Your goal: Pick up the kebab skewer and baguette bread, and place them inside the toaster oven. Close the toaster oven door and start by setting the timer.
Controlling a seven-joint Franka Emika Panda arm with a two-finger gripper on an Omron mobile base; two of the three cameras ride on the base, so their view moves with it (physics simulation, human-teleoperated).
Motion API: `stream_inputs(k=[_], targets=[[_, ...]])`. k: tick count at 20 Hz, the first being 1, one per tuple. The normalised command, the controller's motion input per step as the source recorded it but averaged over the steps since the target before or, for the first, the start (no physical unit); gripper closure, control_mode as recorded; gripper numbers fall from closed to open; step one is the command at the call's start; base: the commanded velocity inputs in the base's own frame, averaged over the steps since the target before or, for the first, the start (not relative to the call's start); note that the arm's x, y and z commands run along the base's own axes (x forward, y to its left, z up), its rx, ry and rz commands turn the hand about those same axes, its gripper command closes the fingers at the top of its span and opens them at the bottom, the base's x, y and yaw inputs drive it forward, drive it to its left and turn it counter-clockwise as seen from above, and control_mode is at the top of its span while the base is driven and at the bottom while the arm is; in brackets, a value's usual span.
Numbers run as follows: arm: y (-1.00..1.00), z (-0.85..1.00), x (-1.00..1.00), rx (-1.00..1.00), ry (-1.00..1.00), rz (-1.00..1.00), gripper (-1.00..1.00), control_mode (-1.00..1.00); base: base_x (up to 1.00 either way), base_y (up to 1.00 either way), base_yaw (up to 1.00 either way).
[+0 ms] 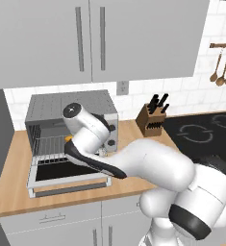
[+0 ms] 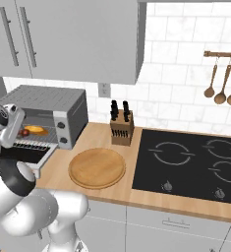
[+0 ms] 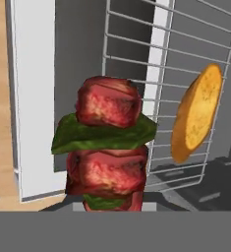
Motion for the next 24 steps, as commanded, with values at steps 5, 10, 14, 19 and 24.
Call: stream_inputs(k=[5,10,14,19,24], targets=[[0.18,-0.26,0.48,0.13,-0.04,-0.14,1.0,-1.0,0.0,0.0,0.0],[0.21,-0.11,0.54,0.09,0.0,-0.09,1.0,-1.0,0.0,0.0,0.0],[0.24,-0.12,0.46,0.02,-0.01,-0.04,1.0,-1.0,0.0,0.0,0.0],[0.03,-0.21,0.32,0.0,-0.01,0.0,1.0,-1.0,0.0,0.0,0.0],[0.0,-0.17,0.37,0.0,-0.01,0.01,1.0,-1.0,0.0,0.0,0.0]])
